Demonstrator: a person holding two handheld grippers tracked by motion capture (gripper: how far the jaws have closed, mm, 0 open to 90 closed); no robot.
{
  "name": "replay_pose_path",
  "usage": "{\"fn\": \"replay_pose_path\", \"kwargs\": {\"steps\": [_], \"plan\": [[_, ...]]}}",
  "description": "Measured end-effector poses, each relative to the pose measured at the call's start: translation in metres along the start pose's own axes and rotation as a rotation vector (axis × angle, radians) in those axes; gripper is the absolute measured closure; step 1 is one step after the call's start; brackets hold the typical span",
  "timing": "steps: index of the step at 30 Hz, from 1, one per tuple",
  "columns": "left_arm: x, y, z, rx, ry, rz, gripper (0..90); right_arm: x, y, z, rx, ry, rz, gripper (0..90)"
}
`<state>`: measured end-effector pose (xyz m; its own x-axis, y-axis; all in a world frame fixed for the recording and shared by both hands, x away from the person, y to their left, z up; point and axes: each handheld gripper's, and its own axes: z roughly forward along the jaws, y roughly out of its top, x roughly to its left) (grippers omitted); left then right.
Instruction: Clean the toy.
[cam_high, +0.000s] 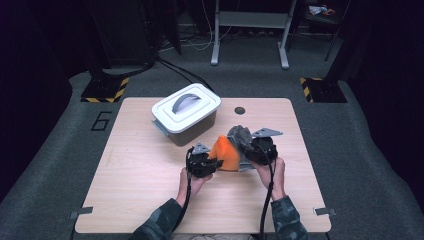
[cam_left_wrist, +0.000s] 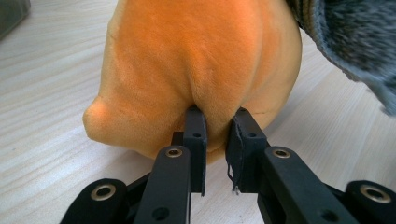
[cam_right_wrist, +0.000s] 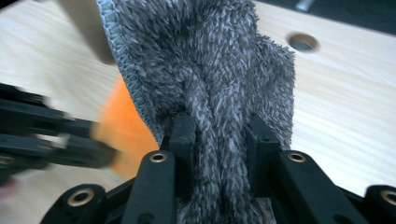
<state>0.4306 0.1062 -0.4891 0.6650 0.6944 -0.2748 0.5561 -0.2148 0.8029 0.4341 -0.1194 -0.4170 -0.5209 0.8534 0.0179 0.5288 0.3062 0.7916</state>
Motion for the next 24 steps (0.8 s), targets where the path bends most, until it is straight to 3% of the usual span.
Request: {"fn": "replay_pose_path", "kwargs": {"steps": [3,6,10,24], "plan": [[0.001,0.0,0.0,-0.001,0.003,-0.007,78.4,0.012,0.008,0.007,0.005,0.028,-0.027,68.5],[0.005,-0.001,-0.001,-0.001,-0.005,-0.022,78.3,0.013,0.01,0.015,0.009,0.042,-0.033,68.5],[0.005,-0.001,-0.001,-0.009,-0.006,-0.02,78.1,0.005,0.007,0.016,0.012,0.044,-0.008,68.5],[0.007,-0.001,0.0,-0.006,-0.011,-0.025,77.6,-0.038,-0.028,0.02,0.077,-0.047,0.093,68.3]]}}
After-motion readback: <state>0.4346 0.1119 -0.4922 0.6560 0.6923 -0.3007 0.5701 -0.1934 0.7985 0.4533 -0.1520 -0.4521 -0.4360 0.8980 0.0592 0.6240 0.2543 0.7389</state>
